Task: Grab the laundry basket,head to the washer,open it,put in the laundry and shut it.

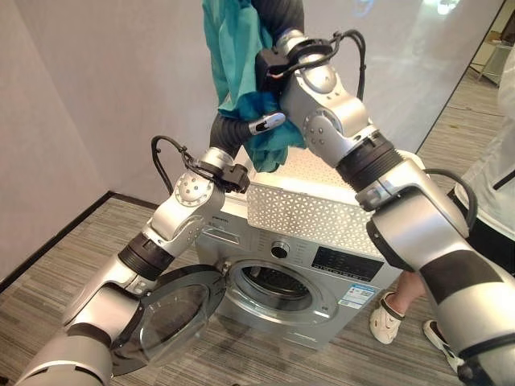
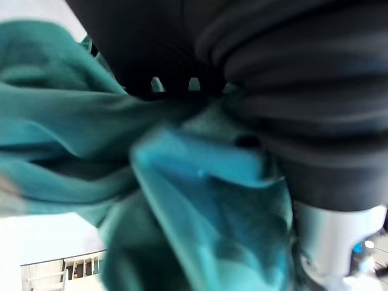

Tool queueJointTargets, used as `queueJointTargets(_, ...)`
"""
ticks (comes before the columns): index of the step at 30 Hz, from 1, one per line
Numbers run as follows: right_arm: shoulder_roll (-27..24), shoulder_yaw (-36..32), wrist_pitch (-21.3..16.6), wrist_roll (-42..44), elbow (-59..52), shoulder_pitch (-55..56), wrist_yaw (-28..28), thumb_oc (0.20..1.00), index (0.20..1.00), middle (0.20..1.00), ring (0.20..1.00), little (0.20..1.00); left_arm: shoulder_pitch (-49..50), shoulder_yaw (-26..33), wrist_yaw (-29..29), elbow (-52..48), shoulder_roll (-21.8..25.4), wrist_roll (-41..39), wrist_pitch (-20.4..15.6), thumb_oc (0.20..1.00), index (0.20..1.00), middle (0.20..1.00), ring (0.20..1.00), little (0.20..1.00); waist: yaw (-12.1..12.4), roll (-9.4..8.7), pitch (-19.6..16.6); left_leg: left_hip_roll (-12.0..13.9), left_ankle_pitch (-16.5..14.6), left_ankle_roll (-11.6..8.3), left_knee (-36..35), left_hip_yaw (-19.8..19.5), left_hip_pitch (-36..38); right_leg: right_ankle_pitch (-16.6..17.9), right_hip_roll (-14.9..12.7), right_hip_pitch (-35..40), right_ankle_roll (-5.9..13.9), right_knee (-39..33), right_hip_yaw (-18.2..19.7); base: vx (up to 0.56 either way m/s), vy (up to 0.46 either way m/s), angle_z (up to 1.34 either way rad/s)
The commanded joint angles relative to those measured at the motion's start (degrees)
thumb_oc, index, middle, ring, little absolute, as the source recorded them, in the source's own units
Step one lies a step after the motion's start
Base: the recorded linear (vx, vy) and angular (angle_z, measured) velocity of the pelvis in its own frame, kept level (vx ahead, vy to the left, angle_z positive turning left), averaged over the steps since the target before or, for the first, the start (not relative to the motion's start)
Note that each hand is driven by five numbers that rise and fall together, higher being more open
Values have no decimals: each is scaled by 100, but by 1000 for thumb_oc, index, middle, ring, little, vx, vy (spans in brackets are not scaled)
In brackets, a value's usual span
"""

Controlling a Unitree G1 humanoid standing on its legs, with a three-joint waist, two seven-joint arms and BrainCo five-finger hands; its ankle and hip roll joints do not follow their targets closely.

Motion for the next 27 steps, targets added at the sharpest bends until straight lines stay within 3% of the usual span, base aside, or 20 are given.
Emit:
queueJointTargets(1,234,33,-413,631,-389,-251,145,200,200,200,200,200,-434,68,308,706,-387,116,-91,1000,1000,1000,1000,1000,-46,-164,-256,275,-566,-307,52,185,395,428,-259,-218,208,99,298,-34,-14,-8)
queueJointTargets(5,403,-125,-488,937,-392,-103,67,200,200,200,200,200,-528,78,465,1057,-723,8,-83,1000,1000,1000,1000,1000,-64,-155,-257,277,-567,-307,51,210,413,429,-253,-217,209,103,313,-17,-14,-7)
queueJointTargets(8,699,-347,-632,1241,-570,156,-22,200,200,200,200,200,-694,253,709,1541,-1274,-416,-188,1000,1000,1000,1000,1000,-119,-130,-254,292,-564,-311,51,252,428,421,-248,-230,208,106,347,-34,-15,-7)
queueJointTargets(9,809,-417,-688,1313,-674,269,-46,200,200,200,200,200,-736,293,753,1675,-1445,-556,-227,915,915,915,915,915,-131,-120,-257,291,-565,-311,54,255,433,419,-243,-239,207,117,359,-41,-17,-7)
queueJointTargets(10,891,-467,-737,1342,-766,369,-83,200,200,200,200,200,-787,348,805,1723,-1558,-638,-263,460,460,460,460,460,-146,-117,-251,292,-566,-312,52,263,433,416,-243,-245,208,121,369,-24,-9,-8)
queueJointTargets(11,889,-460,-739,1335,-783,384,-95,200,200,200,200,200,-787,348,804,1729,-1563,-640,-266,460,460,460,460,460,-143,-113,-255,292,-566,-312,51,265,434,415,-243,-245,208,122,371,-37,-11,-16)
queueJointTargets(12,953,-554,-855,1437,-1153,651,-126,200,200,200,200,200,-833,493,904,1864,-1812,-818,-325,200,200,200,200,200,-185,-106,-259,298,-565,-318,51,284,441,408,-246,-249,206,125,393,-23,-9,-16)
queueJointTargets(17,880,-562,-939,1433,-1697,1060,-148,200,200,200,200,200,-827,639,938,1798,-2038,-1025,-398,200,200,200,200,200,-227,-69,-265,303,-563,-317,46,316,438,420,-246,-277,208,122,432,-23,-6,-4)
queueJointTargets(25,621,-604,-908,1447,-1892,1327,-53,200,200,200,200,200,-860,744,892,1473,-1918,-933,-488,200,200,200,200,200,-287,-26,-252,297,-564,-306,45,376,452,467,-240,-324,215,116,531,-24,-6,-6)
queueJointTargets(26,555,-561,-865,1457,-1929,1347,-4,407,407,407,407,407,-851,771,882,1427,-1886,-939,-497,200,200,200,200,200,-287,-28,-251,299,-565,-305,45,382,456,467,-237,-323,214,116,537,-26,-11,-10)
queueJointTargets(27,441,-479,-814,1462,-1987,1379,61,1000,1000,1000,1000,1000,-817,809,863,1360,-1847,-949,-509,200,200,200,200,200,-287,-25,-252,300,-564,-305,44,386,459,468,-233,-322,214,113,544,-51,-19,-8)
